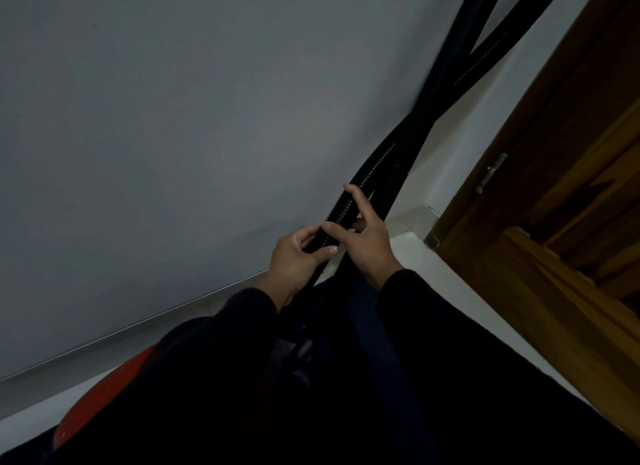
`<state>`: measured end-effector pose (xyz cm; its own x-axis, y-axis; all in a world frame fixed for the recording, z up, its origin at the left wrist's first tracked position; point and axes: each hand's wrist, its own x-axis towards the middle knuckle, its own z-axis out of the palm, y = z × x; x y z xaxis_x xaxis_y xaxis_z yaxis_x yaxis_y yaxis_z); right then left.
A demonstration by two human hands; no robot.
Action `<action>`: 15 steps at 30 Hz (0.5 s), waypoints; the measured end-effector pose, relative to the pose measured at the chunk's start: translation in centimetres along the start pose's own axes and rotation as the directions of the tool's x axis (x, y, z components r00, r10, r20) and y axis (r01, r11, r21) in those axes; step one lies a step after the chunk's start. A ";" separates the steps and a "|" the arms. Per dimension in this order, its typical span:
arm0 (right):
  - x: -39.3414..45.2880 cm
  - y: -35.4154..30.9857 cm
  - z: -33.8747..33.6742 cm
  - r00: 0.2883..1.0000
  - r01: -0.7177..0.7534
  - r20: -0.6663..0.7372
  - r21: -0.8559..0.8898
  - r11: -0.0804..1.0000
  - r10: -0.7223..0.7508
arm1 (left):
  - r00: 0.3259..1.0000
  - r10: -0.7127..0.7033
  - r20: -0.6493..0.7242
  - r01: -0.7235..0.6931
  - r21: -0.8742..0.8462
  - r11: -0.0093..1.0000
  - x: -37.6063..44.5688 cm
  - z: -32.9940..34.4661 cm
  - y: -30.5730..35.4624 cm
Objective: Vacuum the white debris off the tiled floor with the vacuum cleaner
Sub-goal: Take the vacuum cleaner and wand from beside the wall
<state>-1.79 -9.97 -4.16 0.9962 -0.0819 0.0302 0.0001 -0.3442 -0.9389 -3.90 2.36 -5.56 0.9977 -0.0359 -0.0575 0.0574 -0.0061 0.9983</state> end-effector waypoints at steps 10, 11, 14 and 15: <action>-0.4 0.0 0.5 0.999 0.031 0.013 0.031 0.999 -0.031 | 0.995 -0.030 0.095 0.021 0.096 0.995 -2.8 -3.9 0.3; -0.5 -0.1 0.5 0.999 0.037 0.009 0.029 0.999 -0.038 | 0.990 -0.041 0.135 0.017 0.178 0.984 -3.4 -5.0 0.5; -1.3 -0.8 0.3 0.998 0.056 0.007 0.045 0.997 -0.056 | 0.955 -0.155 0.253 0.024 0.455 0.890 -6.2 -9.4 1.0; -1.5 -0.9 0.3 0.998 0.059 0.008 0.046 0.997 -0.059 | 0.935 -0.215 0.281 0.032 0.536 0.844 -7.4 -11.0 1.0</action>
<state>-3.26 -9.23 -3.49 0.9951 -0.0541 0.0831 0.0628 -0.3047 -0.9504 -10.82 13.60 -4.05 0.9106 -0.3135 -0.2692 0.0612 -0.5420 0.8382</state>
